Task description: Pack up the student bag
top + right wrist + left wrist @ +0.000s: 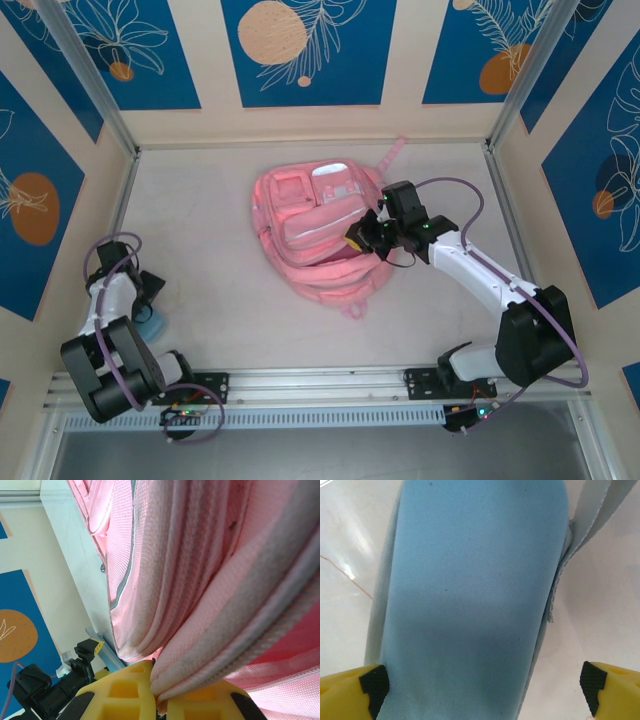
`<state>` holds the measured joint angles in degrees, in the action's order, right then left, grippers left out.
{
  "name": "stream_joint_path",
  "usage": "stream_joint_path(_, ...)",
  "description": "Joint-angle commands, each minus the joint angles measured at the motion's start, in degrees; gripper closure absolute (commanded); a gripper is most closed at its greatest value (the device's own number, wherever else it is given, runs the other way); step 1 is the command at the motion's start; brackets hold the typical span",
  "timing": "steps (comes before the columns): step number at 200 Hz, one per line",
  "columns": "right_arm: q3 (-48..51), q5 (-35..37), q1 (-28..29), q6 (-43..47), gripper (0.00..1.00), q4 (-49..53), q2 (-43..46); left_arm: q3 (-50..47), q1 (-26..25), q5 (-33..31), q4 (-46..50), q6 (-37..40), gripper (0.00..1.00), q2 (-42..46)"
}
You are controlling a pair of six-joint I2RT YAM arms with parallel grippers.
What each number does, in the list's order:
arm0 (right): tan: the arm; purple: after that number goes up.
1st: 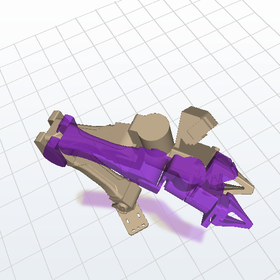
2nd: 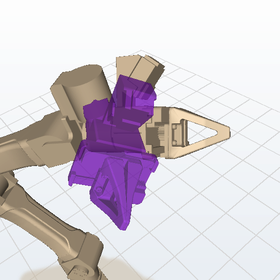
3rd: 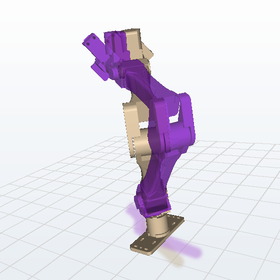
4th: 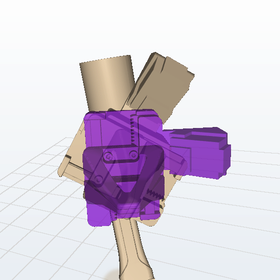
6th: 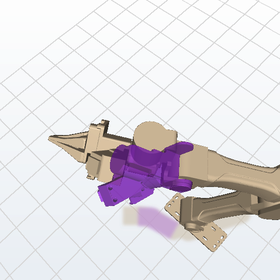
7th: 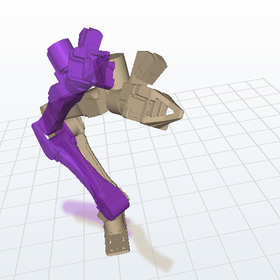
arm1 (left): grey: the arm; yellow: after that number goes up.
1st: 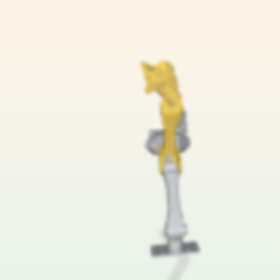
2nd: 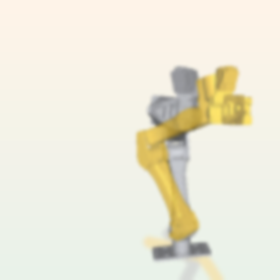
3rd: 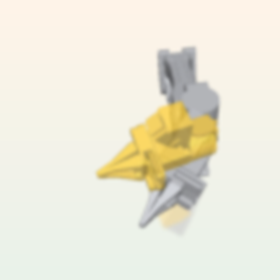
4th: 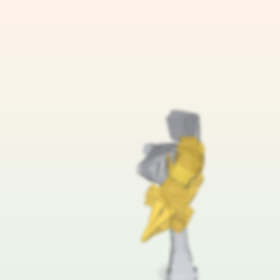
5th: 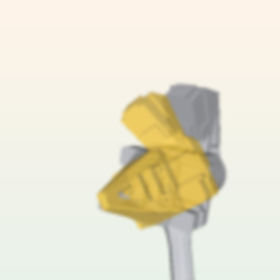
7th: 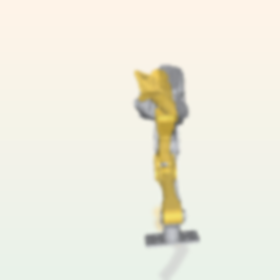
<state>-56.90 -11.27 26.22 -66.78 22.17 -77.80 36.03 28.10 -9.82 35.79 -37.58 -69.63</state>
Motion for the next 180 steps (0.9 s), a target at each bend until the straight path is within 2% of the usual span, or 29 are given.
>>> stream_joint_path(1, -1.98, -1.57, 0.85, 1.46, 1.00, -0.55, 0.02, -1.49, 0.47, 9.23, -3.05, 1.05, 0.02, -1.76)
stream_joint_path(52, -1.81, -1.65, 1.06, 1.21, 1.00, -1.08, -0.34, -1.02, -1.89, 16.27, -4.47, 3.99, 0.15, 0.06)
stream_joint_path(106, -1.87, -1.21, 1.21, 1.17, 1.00, -1.08, -0.64, 0.43, -11.93, 23.00, -5.11, 4.67, 0.17, -0.53)
stream_joint_path(138, -1.81, -1.07, 1.22, 1.30, 1.00, -0.92, -0.77, 3.60, -17.20, 18.51, -0.43, 4.38, 0.14, 0.02)
stream_joint_path(180, -1.81, -0.86, 1.25, 1.48, 1.00, -0.68, -0.51, 7.09, -17.64, 10.98, 5.67, 1.91, 0.05, 5.14)
